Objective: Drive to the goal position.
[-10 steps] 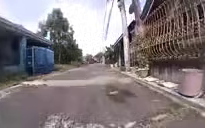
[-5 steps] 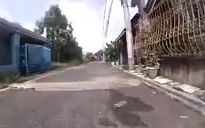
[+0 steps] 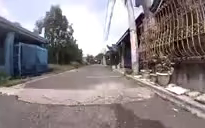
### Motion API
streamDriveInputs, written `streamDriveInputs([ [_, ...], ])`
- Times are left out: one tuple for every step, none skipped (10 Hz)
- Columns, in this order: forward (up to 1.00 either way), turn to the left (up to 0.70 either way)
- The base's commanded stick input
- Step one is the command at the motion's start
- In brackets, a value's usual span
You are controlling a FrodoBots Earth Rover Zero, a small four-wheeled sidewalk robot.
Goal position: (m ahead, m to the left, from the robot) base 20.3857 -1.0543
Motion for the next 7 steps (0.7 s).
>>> streamDriveInputs([
  [1.00, 0.00],
  [1.00, 0.00],
  [1.00, 0.00],
  [1.00, 0.00],
  [1.00, 0.00],
  [1.00, 0.00],
  [1.00, 0.00],
])
